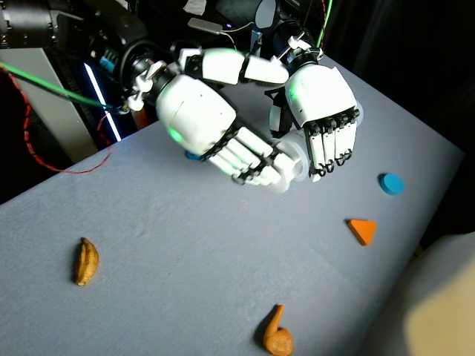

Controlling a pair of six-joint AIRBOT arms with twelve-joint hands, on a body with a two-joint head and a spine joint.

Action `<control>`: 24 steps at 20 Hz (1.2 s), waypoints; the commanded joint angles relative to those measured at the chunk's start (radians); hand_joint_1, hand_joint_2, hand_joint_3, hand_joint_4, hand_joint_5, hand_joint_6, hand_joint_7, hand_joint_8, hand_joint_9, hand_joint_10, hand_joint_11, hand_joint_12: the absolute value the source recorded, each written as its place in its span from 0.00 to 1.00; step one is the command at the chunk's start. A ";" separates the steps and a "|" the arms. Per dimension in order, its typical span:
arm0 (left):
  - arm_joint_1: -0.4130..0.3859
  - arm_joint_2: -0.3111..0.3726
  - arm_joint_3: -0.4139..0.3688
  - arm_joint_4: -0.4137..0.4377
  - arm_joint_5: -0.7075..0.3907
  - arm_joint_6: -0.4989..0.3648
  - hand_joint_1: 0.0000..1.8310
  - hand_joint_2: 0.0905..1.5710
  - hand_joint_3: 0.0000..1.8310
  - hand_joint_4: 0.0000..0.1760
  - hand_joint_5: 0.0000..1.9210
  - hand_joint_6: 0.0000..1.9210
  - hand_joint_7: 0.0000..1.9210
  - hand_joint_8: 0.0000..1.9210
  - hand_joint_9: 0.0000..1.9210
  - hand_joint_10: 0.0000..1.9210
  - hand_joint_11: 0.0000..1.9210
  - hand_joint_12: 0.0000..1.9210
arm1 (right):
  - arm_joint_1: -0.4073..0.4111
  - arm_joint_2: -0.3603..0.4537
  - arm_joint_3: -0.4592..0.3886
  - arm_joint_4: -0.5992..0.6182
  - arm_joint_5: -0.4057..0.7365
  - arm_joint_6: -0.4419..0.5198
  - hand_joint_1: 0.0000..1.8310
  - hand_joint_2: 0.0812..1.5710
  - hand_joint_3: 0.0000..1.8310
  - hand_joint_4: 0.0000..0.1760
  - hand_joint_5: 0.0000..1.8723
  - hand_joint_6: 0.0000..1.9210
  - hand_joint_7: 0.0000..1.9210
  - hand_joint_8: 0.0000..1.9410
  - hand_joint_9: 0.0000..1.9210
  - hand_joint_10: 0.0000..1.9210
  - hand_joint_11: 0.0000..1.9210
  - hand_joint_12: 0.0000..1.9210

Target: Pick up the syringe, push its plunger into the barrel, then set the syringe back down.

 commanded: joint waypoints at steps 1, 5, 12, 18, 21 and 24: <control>-0.021 -0.010 -0.008 0.116 0.104 -0.017 0.76 0.66 0.00 0.00 0.53 0.38 0.57 0.42 0.53 0.56 0.52 0.45 | 0.020 -0.023 -0.010 -0.142 -0.119 0.004 0.00 0.65 0.00 0.18 0.02 0.00 0.03 0.00 0.01 0.00 0.00 0.19; -0.020 -0.008 -0.008 0.116 0.104 -0.017 0.76 0.66 0.00 0.00 0.52 0.39 0.56 0.45 0.53 0.57 0.50 0.47 | 0.011 -0.015 -0.011 -0.151 -0.108 0.004 0.00 0.65 0.00 0.18 0.02 0.00 0.03 0.00 0.00 0.00 0.00 0.16; -0.016 -0.010 0.000 0.115 0.097 -0.017 0.76 0.68 0.00 0.00 0.49 0.44 0.54 0.47 0.51 0.59 0.49 0.47 | -0.040 0.139 -0.047 -0.165 -0.058 0.012 0.00 0.65 0.00 0.17 0.03 0.00 0.04 0.00 0.01 0.00 0.00 0.19; 0.004 -0.044 0.020 0.084 0.096 -0.016 0.76 0.67 0.00 0.00 0.51 0.42 0.56 0.43 0.52 0.56 0.50 0.47 | -0.040 0.266 -0.077 -0.166 -0.054 -0.002 0.00 0.65 0.00 0.18 0.02 0.00 0.03 0.00 0.00 0.00 0.00 0.17; 0.014 -0.081 0.042 0.081 0.098 -0.010 0.76 0.66 0.00 0.00 0.52 0.41 0.56 0.43 0.53 0.56 0.50 0.46 | -0.066 0.333 -0.085 -0.171 -0.092 -0.047 0.00 0.65 0.00 0.18 0.02 0.00 0.03 0.00 0.01 0.00 0.00 0.17; 0.027 -0.122 0.073 0.080 0.100 -0.010 0.76 0.66 0.00 0.00 0.53 0.40 0.56 0.44 0.53 0.56 0.50 0.47 | -0.103 0.402 -0.106 -0.208 -0.154 -0.119 0.00 0.65 0.00 0.18 0.02 0.00 0.03 0.00 0.01 0.00 0.00 0.18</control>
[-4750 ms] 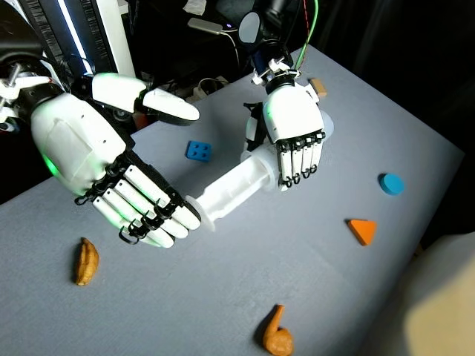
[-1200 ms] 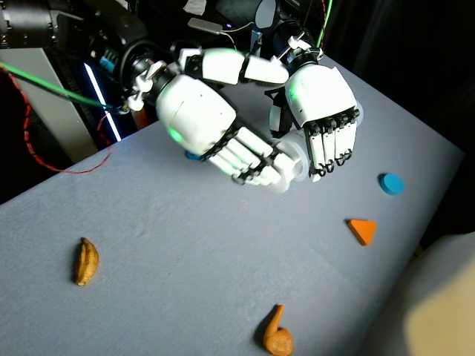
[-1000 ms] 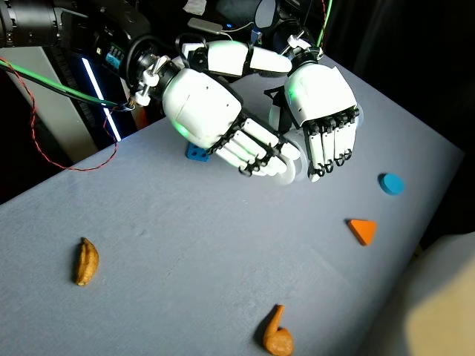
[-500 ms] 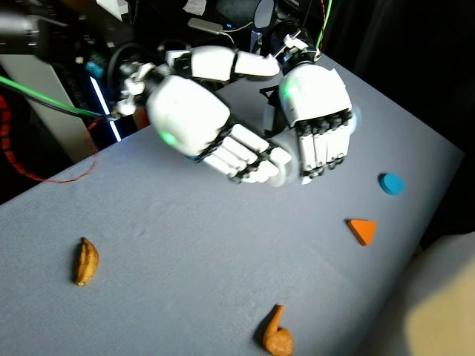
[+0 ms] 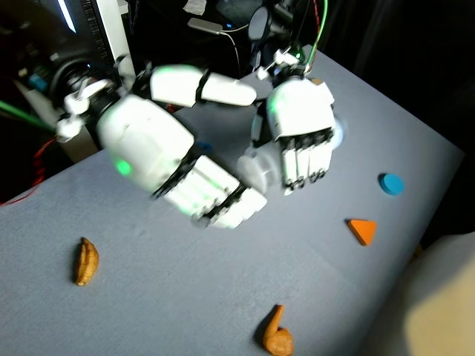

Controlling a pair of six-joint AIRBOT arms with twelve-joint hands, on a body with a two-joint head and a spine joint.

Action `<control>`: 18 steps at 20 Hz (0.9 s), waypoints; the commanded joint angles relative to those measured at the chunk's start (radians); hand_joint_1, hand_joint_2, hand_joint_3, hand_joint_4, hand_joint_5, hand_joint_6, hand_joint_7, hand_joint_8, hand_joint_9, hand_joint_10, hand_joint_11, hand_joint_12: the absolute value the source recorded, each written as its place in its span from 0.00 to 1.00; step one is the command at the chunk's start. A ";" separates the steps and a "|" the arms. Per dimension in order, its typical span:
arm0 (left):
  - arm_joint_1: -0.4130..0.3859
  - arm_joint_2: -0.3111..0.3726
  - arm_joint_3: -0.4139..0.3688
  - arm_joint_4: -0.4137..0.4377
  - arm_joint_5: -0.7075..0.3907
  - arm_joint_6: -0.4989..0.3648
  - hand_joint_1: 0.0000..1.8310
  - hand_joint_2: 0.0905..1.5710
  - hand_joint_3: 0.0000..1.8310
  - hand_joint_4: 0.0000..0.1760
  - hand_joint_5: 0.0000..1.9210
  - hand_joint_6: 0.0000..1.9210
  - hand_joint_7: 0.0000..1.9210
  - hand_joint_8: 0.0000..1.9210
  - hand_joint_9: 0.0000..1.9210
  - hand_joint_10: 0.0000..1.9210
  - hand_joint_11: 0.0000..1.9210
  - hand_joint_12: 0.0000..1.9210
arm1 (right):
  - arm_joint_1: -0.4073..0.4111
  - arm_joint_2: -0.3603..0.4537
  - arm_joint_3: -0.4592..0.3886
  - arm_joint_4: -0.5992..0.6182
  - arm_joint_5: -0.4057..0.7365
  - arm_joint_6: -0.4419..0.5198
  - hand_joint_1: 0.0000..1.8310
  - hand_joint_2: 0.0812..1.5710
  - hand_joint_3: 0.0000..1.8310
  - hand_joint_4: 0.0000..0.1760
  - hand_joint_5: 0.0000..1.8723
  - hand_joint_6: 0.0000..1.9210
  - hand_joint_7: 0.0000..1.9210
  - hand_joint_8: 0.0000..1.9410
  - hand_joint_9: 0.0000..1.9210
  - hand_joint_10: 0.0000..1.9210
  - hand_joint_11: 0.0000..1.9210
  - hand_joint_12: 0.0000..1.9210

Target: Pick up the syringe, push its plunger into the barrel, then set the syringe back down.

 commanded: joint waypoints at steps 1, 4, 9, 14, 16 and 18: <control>-0.006 -0.008 0.010 0.051 0.132 0.011 0.76 0.66 0.00 0.00 0.53 0.40 0.56 0.44 0.52 0.56 0.50 0.47 | 0.006 0.004 -0.008 -0.131 0.014 -0.003 0.00 0.65 0.00 0.18 0.02 0.00 0.03 0.00 0.01 0.00 0.00 0.18; 0.012 -0.043 0.044 0.051 0.129 0.011 0.76 0.66 0.00 0.00 0.54 0.39 0.56 0.44 0.52 0.56 0.50 0.47 | -0.011 0.040 -0.013 -0.176 0.012 -0.087 0.00 0.65 0.00 0.18 0.02 0.00 0.03 0.00 0.01 0.00 0.00 0.19; 0.052 -0.080 0.070 0.051 0.126 0.011 0.76 0.66 0.00 0.00 0.54 0.39 0.58 0.41 0.53 0.55 0.50 0.48 | 0.021 0.096 -0.013 -0.178 -0.035 -0.243 0.00 0.65 0.00 0.18 0.03 0.00 0.04 0.00 0.01 0.00 0.00 0.19; 0.059 -0.123 0.097 0.051 0.109 0.015 0.76 0.66 0.00 0.00 0.53 0.38 0.57 0.42 0.54 0.55 0.51 0.47 | -0.003 0.126 -0.012 -0.272 -0.030 -0.246 0.00 0.65 0.00 0.17 0.04 0.00 0.05 0.00 0.01 0.00 0.00 0.18; 0.057 -0.131 0.100 0.050 0.106 0.015 0.76 0.66 0.00 0.00 0.52 0.40 0.58 0.43 0.52 0.57 0.49 0.47 | -0.060 0.119 -0.013 -0.389 0.025 -0.246 0.00 0.65 0.00 0.17 0.04 0.00 0.05 0.00 0.01 0.00 0.00 0.18; 0.057 -0.133 0.102 0.050 0.102 0.016 0.76 0.66 0.00 0.00 0.52 0.40 0.57 0.43 0.52 0.57 0.49 0.47 | -0.083 0.120 -0.012 -0.442 0.034 -0.246 0.00 0.65 0.00 0.17 0.03 0.00 0.05 0.00 0.01 0.00 0.00 0.18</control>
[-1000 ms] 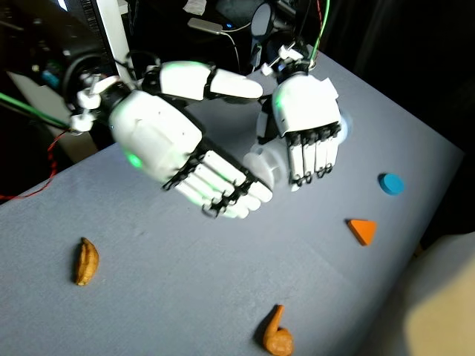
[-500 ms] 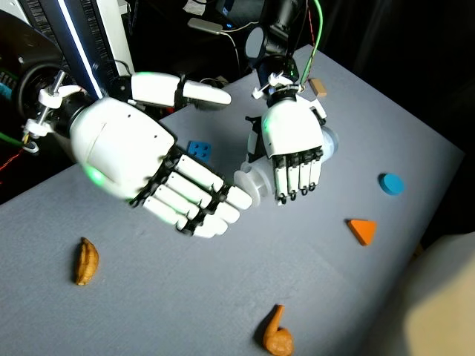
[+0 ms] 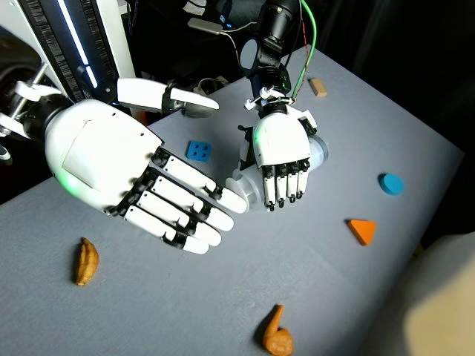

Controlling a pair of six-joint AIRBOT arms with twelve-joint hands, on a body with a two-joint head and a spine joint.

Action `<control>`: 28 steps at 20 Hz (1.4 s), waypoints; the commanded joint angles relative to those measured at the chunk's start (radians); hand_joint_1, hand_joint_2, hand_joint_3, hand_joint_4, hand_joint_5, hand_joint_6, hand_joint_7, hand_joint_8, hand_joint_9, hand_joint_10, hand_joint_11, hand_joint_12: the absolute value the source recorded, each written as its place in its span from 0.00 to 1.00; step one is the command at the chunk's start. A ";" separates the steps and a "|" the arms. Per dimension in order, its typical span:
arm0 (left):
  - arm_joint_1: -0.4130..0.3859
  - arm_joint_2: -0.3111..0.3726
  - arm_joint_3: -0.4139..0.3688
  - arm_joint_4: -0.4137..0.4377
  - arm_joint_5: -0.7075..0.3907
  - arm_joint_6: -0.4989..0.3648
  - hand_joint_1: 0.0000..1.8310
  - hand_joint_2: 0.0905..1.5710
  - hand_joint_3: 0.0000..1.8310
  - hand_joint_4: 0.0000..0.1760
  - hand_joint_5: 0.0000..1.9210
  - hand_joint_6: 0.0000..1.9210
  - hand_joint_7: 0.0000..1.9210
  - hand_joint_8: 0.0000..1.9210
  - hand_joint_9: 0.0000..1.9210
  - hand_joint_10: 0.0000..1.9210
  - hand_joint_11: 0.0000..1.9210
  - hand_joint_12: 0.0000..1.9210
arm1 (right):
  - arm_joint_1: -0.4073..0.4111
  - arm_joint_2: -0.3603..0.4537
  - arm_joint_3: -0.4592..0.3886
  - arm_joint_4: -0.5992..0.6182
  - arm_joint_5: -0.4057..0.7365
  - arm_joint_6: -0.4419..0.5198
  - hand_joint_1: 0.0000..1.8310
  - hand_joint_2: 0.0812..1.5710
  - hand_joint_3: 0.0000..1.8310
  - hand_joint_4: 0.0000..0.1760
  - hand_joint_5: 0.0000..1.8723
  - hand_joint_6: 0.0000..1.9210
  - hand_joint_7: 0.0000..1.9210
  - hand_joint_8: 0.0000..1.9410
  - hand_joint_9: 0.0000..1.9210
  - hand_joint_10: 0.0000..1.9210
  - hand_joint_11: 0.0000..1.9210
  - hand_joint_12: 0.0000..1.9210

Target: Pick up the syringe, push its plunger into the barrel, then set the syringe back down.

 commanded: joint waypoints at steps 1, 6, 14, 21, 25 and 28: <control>-0.006 -0.008 0.003 0.046 0.088 0.014 0.76 0.66 0.00 0.00 0.52 0.40 0.57 0.43 0.52 0.57 0.50 0.47 | 0.006 0.005 0.000 -0.098 0.091 0.009 0.00 0.65 0.00 0.18 0.03 0.00 0.05 0.00 0.01 0.00 0.00 0.19; -0.005 0.000 -0.003 0.046 0.085 0.014 0.76 0.67 0.00 0.00 0.52 0.41 0.57 0.42 0.51 0.58 0.47 0.50 | 0.013 -0.016 0.001 -0.108 0.117 -0.047 0.00 0.65 0.00 0.18 0.03 0.00 0.05 0.00 0.01 0.00 0.00 0.18; 0.000 0.012 -0.015 0.046 0.084 0.014 0.46 0.70 0.00 0.00 0.40 0.03 0.45 0.03 0.41 0.00 0.23 0.40 | -0.008 -0.055 0.001 -0.108 0.151 -0.080 0.00 0.65 0.00 0.18 0.03 0.00 0.04 0.00 0.01 0.00 0.00 0.18; -0.003 0.026 -0.024 0.046 0.084 0.014 0.23 0.63 0.00 0.00 0.15 0.00 0.16 0.00 0.14 0.00 0.02 0.38 | -0.026 -0.060 0.001 -0.108 0.157 -0.085 0.00 0.65 0.00 0.17 0.03 0.00 0.05 0.00 0.02 0.00 0.00 0.20; -0.010 0.052 -0.038 0.046 0.079 0.014 0.11 0.58 0.00 0.00 0.00 0.00 0.00 0.00 0.00 0.00 0.00 0.11 | -0.027 -0.060 0.001 -0.108 0.157 -0.085 0.00 0.65 0.00 0.18 0.03 0.00 0.05 0.00 0.01 0.00 0.00 0.18; -0.014 0.083 -0.056 0.044 0.079 0.014 0.06 0.56 0.00 0.00 0.00 0.00 0.00 0.00 0.00 0.00 0.00 0.05 | -0.028 -0.060 0.001 -0.108 0.157 -0.085 0.00 0.65 0.00 0.18 0.03 0.00 0.05 0.00 0.01 0.00 0.00 0.17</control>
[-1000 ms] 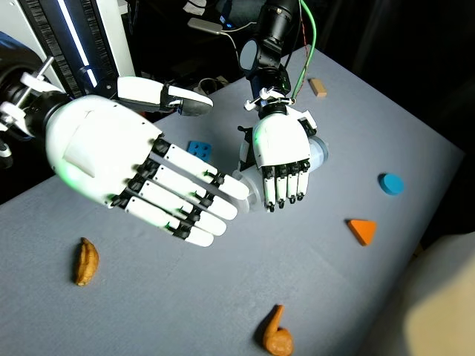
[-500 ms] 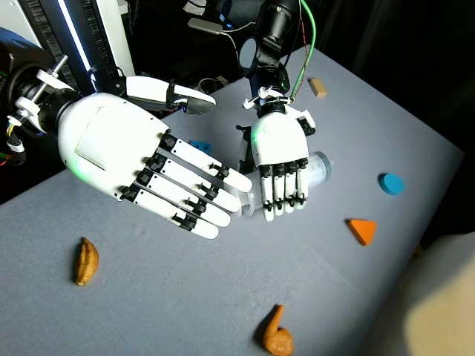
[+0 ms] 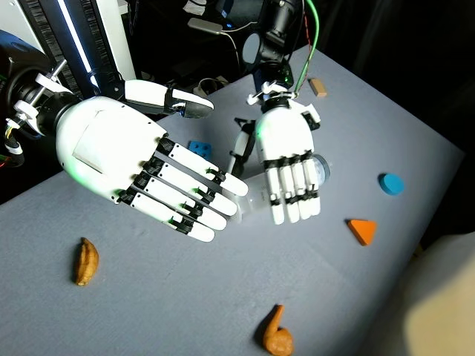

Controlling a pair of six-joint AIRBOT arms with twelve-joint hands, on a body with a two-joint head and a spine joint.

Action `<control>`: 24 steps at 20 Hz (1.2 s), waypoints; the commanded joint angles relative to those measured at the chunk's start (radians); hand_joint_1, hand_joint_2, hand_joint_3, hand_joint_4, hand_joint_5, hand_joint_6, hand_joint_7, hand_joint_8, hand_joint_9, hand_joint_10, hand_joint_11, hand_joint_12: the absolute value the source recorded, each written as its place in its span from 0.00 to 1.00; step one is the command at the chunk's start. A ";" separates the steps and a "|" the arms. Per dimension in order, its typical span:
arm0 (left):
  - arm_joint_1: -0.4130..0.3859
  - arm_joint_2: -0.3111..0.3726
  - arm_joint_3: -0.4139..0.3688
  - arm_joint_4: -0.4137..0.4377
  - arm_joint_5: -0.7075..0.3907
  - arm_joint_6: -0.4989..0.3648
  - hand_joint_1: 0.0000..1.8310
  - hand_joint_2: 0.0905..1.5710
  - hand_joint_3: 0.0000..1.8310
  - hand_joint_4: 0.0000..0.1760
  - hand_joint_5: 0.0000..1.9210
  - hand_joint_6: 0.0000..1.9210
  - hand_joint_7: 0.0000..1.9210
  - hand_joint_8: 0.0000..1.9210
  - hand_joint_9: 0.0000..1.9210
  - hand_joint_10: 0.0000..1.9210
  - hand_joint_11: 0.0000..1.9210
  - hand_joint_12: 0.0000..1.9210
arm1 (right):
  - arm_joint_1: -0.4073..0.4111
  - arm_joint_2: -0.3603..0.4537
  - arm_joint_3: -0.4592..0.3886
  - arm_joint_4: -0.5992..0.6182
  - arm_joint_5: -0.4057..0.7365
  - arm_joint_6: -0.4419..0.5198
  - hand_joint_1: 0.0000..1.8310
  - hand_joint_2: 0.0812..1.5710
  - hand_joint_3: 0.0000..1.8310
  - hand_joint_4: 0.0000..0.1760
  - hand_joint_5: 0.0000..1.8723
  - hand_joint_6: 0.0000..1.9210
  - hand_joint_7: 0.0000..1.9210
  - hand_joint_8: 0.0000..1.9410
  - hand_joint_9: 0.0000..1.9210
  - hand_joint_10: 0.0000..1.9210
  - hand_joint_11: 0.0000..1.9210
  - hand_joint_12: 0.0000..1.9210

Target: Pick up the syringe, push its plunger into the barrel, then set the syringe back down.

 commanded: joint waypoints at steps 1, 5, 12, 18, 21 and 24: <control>-0.014 0.010 -0.002 0.029 0.107 0.001 0.05 0.56 0.00 0.00 0.00 0.00 0.00 0.00 0.00 0.00 0.00 0.05 | 0.003 -0.002 0.002 -0.072 0.074 0.005 0.00 0.65 0.00 0.18 0.03 0.00 0.04 0.00 0.01 0.00 0.00 0.17; -0.038 0.060 -0.039 -0.078 0.143 0.024 0.05 0.58 0.00 0.00 0.00 0.00 0.00 0.00 0.00 0.00 0.00 0.05 | 0.002 -0.002 0.002 -0.072 0.074 0.005 0.00 0.65 0.00 0.18 0.03 0.00 0.04 0.00 0.01 0.00 0.00 0.18; -0.167 0.106 -0.200 -0.665 0.440 0.372 0.07 0.59 0.00 0.00 0.00 0.00 0.00 0.00 0.00 0.00 0.00 0.12 | -0.001 -0.002 0.002 -0.072 0.072 -0.005 0.00 0.65 0.00 0.18 0.03 0.00 0.04 0.00 0.01 0.00 0.00 0.19; -0.251 0.120 -0.272 -0.798 0.538 0.428 0.18 0.65 0.00 0.00 0.21 0.01 0.24 0.01 0.28 0.02 0.17 0.40 | -0.009 -0.004 0.006 -0.072 0.070 -0.008 0.03 0.69 0.00 0.02 0.21 0.02 0.31 0.04 0.30 0.07 0.10 0.69; -0.266 0.134 -0.305 -0.828 0.563 0.427 0.32 0.73 0.00 0.00 0.48 0.02 0.52 0.20 0.50 0.32 0.41 0.49 | -0.009 -0.004 0.008 -0.071 0.070 -0.009 0.16 0.72 0.00 0.00 0.39 0.24 0.40 0.29 0.28 0.68 0.23 0.91; -0.272 0.148 -0.326 -0.829 0.568 0.427 0.38 0.75 0.00 0.00 0.41 0.82 0.43 0.95 0.48 0.97 0.50 0.97 | -0.010 -0.004 0.011 -0.071 0.069 -0.009 0.26 0.75 0.00 0.00 0.45 0.99 0.49 0.99 0.57 1.00 0.65 1.00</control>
